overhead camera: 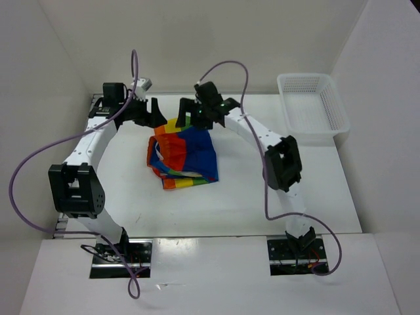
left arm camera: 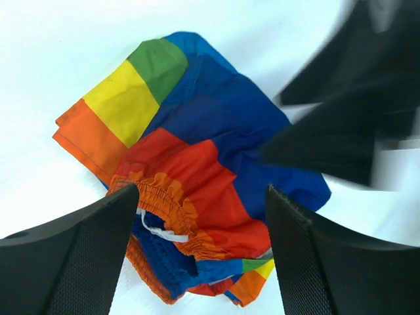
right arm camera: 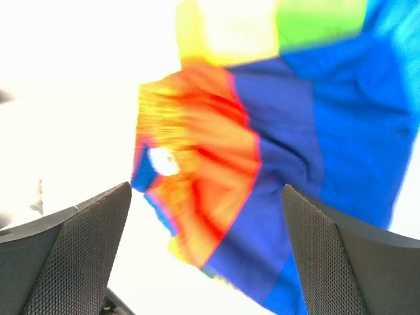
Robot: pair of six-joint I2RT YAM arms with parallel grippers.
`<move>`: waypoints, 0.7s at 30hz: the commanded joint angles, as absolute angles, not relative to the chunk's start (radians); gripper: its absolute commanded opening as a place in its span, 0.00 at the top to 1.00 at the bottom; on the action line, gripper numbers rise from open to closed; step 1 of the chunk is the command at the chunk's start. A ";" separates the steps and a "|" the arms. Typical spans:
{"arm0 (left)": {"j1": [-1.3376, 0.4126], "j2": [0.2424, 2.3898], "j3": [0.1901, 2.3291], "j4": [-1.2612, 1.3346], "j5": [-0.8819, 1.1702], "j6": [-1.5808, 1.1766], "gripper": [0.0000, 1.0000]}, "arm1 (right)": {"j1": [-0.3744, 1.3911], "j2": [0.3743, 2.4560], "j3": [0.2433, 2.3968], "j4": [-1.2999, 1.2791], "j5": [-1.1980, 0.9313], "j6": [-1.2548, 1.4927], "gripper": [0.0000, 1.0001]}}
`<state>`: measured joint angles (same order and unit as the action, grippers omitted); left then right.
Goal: Fold and stack the shorts
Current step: Fold the shorts
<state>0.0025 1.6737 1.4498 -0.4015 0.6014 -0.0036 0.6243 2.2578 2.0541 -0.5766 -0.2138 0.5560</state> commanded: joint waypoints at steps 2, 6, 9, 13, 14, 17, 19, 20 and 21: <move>0.015 1.605 1.511 -0.445 0.629 0.000 0.15 | 0.595 1.950 2.074 -0.592 -0.094 0.512 0.00; 0.026 1.563 1.485 -0.440 0.606 0.000 0.09 | 0.502 1.702 1.825 -0.601 -0.008 0.503 0.00; 0.035 1.543 1.413 -0.385 0.633 0.000 0.08 | 0.379 1.559 1.659 -0.656 0.026 0.512 0.00; 0.035 1.552 1.367 -0.373 0.652 0.000 0.08 | 0.235 1.398 1.458 -0.698 0.103 0.479 0.00; 0.035 1.552 1.367 -0.373 0.661 0.000 0.08 | 0.212 1.375 1.406 -0.707 0.126 0.479 0.00; 0.035 1.577 1.367 -0.373 0.672 0.000 0.08 | 0.166 1.309 1.341 -0.735 0.194 0.465 0.00; 0.035 1.588 1.379 -0.373 0.686 0.000 0.08 | 0.153 1.278 1.309 -0.749 0.195 0.465 0.00; 0.035 1.598 1.379 -0.373 0.696 0.000 0.07 | 0.144 1.269 1.295 -0.758 0.207 0.465 0.00; 0.035 1.598 1.388 -0.373 0.696 0.000 0.07 | 0.144 1.269 1.281 -0.758 0.207 0.477 0.00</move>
<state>0.0296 1.5848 1.3678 -0.3996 0.6426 -0.0044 0.1520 1.3434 1.2999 -0.7338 0.1509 0.4873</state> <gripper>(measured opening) 0.928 0.999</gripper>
